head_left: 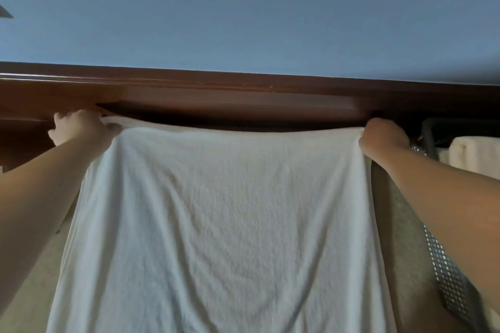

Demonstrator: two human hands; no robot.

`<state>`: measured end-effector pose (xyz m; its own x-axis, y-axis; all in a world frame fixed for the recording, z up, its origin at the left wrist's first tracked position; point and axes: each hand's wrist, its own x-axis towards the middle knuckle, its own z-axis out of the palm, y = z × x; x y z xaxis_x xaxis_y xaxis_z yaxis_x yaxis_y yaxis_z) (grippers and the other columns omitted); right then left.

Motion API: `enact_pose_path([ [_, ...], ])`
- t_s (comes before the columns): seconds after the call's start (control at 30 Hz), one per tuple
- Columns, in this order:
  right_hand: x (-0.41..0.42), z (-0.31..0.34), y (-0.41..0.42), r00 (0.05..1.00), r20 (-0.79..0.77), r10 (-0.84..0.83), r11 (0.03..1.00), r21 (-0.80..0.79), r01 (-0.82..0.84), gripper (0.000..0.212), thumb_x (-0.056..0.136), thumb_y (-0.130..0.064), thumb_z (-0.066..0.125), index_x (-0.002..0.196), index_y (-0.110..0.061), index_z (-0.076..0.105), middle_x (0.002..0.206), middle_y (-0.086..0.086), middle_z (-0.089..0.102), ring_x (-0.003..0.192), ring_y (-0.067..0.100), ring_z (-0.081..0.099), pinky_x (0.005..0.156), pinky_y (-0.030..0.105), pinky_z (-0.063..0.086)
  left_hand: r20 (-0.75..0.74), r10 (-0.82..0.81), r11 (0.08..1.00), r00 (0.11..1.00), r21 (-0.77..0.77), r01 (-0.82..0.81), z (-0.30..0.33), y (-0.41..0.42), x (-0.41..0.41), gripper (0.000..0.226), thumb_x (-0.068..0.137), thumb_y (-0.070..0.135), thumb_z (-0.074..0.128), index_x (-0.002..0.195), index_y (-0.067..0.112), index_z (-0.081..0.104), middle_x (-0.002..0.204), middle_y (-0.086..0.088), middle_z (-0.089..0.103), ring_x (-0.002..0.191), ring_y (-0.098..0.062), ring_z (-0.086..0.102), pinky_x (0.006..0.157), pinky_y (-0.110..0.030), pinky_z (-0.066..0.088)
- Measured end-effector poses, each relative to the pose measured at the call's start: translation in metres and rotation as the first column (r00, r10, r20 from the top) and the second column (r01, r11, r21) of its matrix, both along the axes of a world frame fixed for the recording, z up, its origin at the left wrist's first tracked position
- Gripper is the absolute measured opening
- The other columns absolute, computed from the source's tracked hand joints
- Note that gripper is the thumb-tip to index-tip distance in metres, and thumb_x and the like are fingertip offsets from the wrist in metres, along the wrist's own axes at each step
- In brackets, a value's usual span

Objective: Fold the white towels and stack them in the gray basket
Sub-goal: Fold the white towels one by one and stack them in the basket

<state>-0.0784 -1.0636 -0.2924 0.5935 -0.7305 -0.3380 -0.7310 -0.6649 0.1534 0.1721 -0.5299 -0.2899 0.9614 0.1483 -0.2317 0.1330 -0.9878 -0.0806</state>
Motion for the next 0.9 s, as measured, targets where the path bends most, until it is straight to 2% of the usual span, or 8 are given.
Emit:
enact_pose_path([
  [0.17, -0.011, -0.021, 0.008, 0.979, 0.151, -0.137, 0.989, 0.07, 0.128, 0.014, 0.097, -0.012, 0.059, 0.1, 0.001, 0.059, 0.097, 0.022, 0.064, 0.1, 0.046, 0.066, 0.069, 0.037, 0.047, -0.139, 0.149, 0.97, 0.979, -0.173, -0.172, -0.01, 0.015, -0.005, 0.051, 0.097, 0.04, 0.064, 0.124, -0.003, 0.066, 0.099, -0.023, 0.066, 0.09, -0.041, 0.067, 0.082, -0.049, 0.06],
  [0.23, -0.011, -0.025, 0.001, 0.968, 0.14, -0.207, 0.975, 0.105, 0.194, 0.016, 0.096, -0.011, 0.061, 0.099, 0.005, 0.06, 0.094, 0.023, 0.062, 0.1, 0.047, 0.066, 0.069, 0.037, 0.047, -0.164, 0.179, 0.947, 0.97, -0.238, -0.215, -0.015, 0.02, -0.008, 0.053, 0.1, 0.037, 0.064, 0.125, -0.01, 0.063, 0.103, -0.028, 0.066, 0.092, -0.043, 0.066, 0.085, -0.049, 0.058],
  [0.33, -0.004, -0.026, -0.014, 0.901, 0.219, -0.373, 0.926, 0.154, 0.346, 0.027, 0.095, -0.014, 0.062, 0.111, 0.008, 0.063, 0.109, 0.026, 0.067, 0.106, 0.048, 0.066, 0.08, 0.046, 0.057, -0.125, 0.239, 0.914, 0.963, -0.307, -0.267, -0.016, 0.025, -0.009, 0.052, 0.102, 0.038, 0.061, 0.126, -0.008, 0.063, 0.107, -0.028, 0.067, 0.088, -0.042, 0.067, 0.085, -0.049, 0.058],
  [0.47, 0.002, -0.041, -0.03, 0.778, 0.313, -0.545, 0.837, 0.248, 0.487, 0.049, 0.09, -0.028, 0.068, 0.128, 0.002, 0.06, 0.125, 0.023, 0.066, 0.114, 0.043, 0.066, 0.095, 0.05, 0.057, -0.102, 0.402, 0.819, 0.91, -0.405, -0.407, -0.015, 0.026, 0.001, 0.032, 0.091, 0.033, 0.065, 0.101, 0.003, 0.071, 0.078, -0.015, 0.069, 0.069, -0.031, 0.069, 0.068, -0.039, 0.059],
  [0.57, 0.004, -0.058, -0.026, 0.758, 0.266, -0.596, 0.802, 0.249, 0.543, 0.056, 0.093, -0.031, 0.063, 0.136, 0.004, 0.054, 0.134, 0.025, 0.062, 0.125, 0.042, 0.061, 0.102, 0.048, 0.053, -0.202, 0.501, 0.653, 0.841, -0.549, -0.521, -0.027, 0.03, 0.006, 0.023, 0.091, 0.03, 0.071, 0.101, 0.01, 0.068, 0.09, -0.01, 0.072, 0.086, -0.031, 0.074, 0.082, -0.046, 0.064],
  [0.63, 0.006, -0.046, 0.006, 0.773, 0.33, -0.541, 0.84, 0.169, 0.516, 0.059, 0.097, -0.026, 0.063, 0.143, 0.007, 0.045, 0.145, 0.027, 0.051, 0.135, 0.043, 0.051, 0.109, 0.047, 0.044, -0.239, 0.535, 0.571, 0.81, -0.604, -0.555, -0.034, 0.034, 0.004, 0.036, 0.092, 0.038, 0.075, 0.119, 0.015, 0.069, 0.113, -0.008, 0.072, 0.102, -0.031, 0.071, 0.089, -0.047, 0.062],
  [0.77, -0.008, -0.024, 0.122, 0.763, 0.586, -0.271, 0.96, 0.108, 0.258, 0.064, 0.092, -0.027, 0.067, 0.146, -0.003, 0.042, 0.151, 0.021, 0.041, 0.139, 0.041, 0.041, 0.112, 0.053, 0.039, -0.239, 0.452, 0.612, 0.86, -0.619, -0.493, -0.034, 0.041, -0.004, 0.053, 0.093, 0.043, 0.074, 0.137, 0.014, 0.064, 0.125, -0.006, 0.065, 0.111, -0.027, 0.064, 0.083, -0.036, 0.053],
  [0.9, -0.024, -0.059, 0.245, 0.955, 0.297, 0.012, 0.954, 0.282, -0.099, 0.075, 0.099, -0.067, 0.041, 0.162, -0.038, 0.01, 0.173, 0.004, 0.001, 0.159, 0.033, 0.003, 0.121, 0.065, 0.013, -0.318, 0.339, 0.676, 0.886, -0.572, -0.464, -0.028, 0.058, -0.022, 0.06, 0.085, 0.041, 0.081, 0.132, 0.007, 0.065, 0.112, -0.008, 0.067, 0.096, -0.026, 0.063, 0.082, -0.038, 0.051],
])
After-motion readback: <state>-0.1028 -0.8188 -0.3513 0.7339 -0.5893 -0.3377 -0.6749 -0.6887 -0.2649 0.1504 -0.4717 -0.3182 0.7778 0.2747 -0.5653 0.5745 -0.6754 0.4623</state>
